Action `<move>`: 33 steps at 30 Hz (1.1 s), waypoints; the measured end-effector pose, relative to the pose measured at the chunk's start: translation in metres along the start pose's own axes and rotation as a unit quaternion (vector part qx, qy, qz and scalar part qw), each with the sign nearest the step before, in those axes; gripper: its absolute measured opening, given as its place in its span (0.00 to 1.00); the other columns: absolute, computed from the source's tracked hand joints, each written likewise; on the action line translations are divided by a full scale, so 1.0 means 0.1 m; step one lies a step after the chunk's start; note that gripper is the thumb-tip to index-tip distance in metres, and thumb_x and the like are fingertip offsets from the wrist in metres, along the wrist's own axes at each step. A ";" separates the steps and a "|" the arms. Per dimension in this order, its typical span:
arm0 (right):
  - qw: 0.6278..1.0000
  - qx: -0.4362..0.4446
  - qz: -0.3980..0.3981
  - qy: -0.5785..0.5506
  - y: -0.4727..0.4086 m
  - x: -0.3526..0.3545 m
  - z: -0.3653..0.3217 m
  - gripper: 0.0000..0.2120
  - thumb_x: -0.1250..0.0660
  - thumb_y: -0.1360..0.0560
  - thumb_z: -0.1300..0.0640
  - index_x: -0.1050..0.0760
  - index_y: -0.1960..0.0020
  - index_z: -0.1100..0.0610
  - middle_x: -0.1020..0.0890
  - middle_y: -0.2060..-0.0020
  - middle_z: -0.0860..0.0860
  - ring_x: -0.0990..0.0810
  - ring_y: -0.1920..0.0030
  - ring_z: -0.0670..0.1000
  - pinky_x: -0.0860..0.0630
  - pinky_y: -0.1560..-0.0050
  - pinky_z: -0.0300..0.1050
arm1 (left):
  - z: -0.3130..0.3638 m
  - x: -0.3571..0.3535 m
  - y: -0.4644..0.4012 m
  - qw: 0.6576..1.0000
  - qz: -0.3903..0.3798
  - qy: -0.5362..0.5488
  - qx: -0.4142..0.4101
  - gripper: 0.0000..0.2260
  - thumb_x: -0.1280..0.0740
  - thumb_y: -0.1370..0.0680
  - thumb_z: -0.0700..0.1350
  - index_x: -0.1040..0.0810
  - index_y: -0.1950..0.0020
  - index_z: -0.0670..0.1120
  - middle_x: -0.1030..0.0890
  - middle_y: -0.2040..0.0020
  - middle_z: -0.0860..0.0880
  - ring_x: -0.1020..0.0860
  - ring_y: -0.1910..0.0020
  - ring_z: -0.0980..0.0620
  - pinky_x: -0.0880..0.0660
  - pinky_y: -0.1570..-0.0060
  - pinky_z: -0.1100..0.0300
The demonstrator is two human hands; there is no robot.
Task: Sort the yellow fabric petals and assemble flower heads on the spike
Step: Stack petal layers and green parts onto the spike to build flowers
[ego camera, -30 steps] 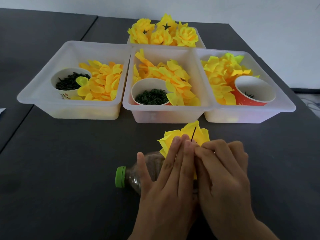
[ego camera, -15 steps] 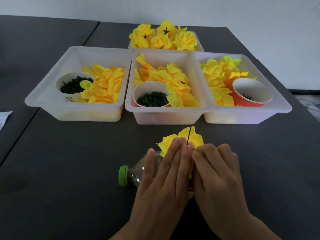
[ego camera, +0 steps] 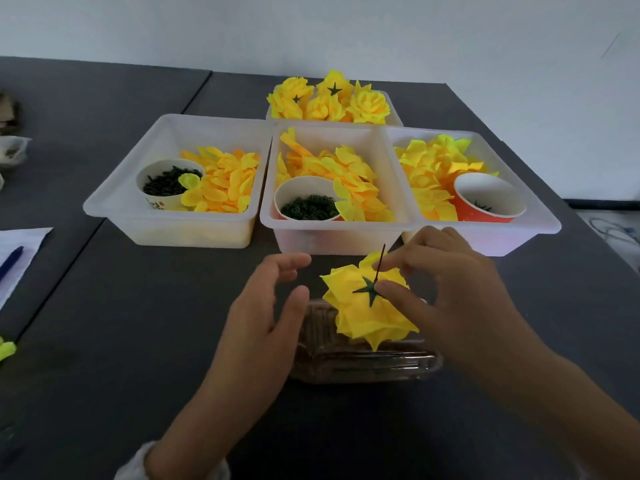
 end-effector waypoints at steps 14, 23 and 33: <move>0.996 -0.029 -0.071 -0.034 -0.12 -0.14 0.06 0.06 0.28 0.30 0.54 0.24 0.64 0.50 0.24 0.61 0.33 0.28 0.60 0.37 0.35 0.67 0.31 | -0.11 -0.17 -0.14 0.992 -0.094 -0.017 0.079 0.06 0.40 0.20 0.54 0.24 0.53 0.57 0.19 0.59 0.62 0.21 0.60 0.65 0.28 0.63 0.73; 0.998 -0.049 -0.039 -0.025 -0.06 -0.22 0.09 0.06 0.28 0.29 0.54 0.24 0.62 0.49 0.26 0.69 0.41 0.29 0.58 0.40 0.35 0.66 0.40 | -0.12 -0.20 0.07 0.994 -0.058 0.035 0.089 0.05 0.39 0.21 0.53 0.29 0.45 0.61 0.18 0.56 0.61 0.20 0.56 0.65 0.28 0.61 0.76; 0.996 -0.044 -0.007 -0.083 -0.18 0.18 -0.16 0.08 0.28 0.28 0.55 0.25 0.64 0.50 0.20 0.66 0.46 0.25 0.62 0.44 0.28 0.63 0.39 | 0.06 0.06 0.09 0.985 0.107 0.115 0.070 0.10 0.38 0.22 0.46 0.26 0.43 0.57 0.19 0.51 0.55 0.21 0.51 0.64 0.28 0.57 0.70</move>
Point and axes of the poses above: each hand's wrist, its own y-axis away from the middle knuckle, its own x-axis out of the back of the hand, z = x × y, the point moved 2 cm from there along -y, towards the middle knuckle
